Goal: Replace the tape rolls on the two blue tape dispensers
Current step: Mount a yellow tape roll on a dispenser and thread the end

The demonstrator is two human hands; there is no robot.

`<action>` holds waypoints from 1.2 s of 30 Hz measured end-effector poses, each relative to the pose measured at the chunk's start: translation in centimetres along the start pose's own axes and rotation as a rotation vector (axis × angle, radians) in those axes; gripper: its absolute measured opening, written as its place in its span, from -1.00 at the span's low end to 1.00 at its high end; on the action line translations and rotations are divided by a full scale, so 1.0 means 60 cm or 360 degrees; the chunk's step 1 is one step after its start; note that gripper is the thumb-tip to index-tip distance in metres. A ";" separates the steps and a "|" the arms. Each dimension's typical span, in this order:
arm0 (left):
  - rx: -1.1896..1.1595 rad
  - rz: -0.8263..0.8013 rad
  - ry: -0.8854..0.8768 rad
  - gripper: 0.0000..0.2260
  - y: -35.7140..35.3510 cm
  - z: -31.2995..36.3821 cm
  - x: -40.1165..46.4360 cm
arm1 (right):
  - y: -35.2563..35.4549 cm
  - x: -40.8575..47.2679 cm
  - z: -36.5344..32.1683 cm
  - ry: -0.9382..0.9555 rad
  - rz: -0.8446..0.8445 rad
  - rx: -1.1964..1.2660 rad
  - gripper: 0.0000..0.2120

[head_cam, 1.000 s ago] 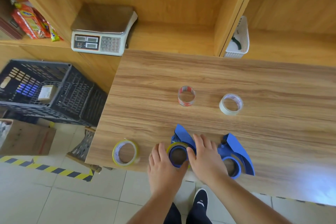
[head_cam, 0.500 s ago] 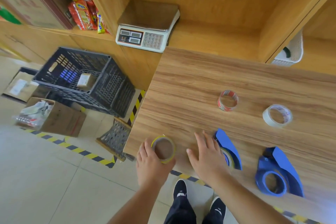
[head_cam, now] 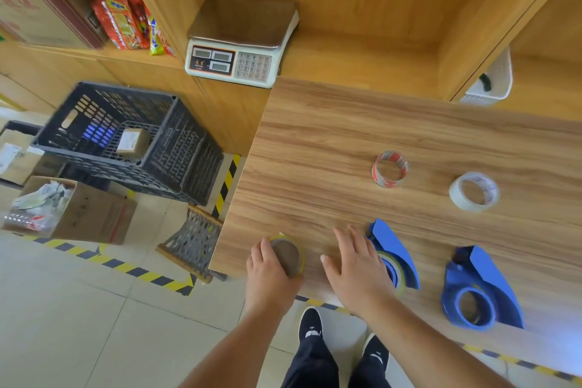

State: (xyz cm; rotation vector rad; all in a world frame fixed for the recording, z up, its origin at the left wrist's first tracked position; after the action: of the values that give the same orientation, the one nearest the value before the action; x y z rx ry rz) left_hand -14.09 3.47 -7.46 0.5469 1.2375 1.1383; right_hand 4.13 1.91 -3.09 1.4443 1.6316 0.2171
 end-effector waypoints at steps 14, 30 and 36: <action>-0.0042 0.0206 -0.0469 -0.05 0.013 0.234 -0.086 | 0.140 -0.068 0.157 -0.0165 0.0383 0.0188 -0.43; 0.0079 0.0060 -0.0620 -0.05 -0.197 0.436 -0.251 | 0.251 -0.177 0.422 -0.0491 0.0603 0.0332 -0.49; 0.0110 0.0020 -0.0467 -0.11 -0.245 0.447 -0.263 | 0.251 -0.174 0.452 -0.0482 0.0484 0.0364 -0.48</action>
State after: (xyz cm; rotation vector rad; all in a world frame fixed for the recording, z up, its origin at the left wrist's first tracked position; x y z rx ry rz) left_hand 17.49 -10.00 -4.75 0.7467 1.0221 0.9880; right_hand 32.75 -13.97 -3.32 1.8032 1.2184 -0.0206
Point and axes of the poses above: each hand's wrist, its own x-axis towards the middle knuckle, its own y-axis out of the back of the hand, z = x × y, the point moved 2 cm from there along x, towards the middle knuckle, and after that the axes turned 12 degrees about x, right-handed, at the moved point
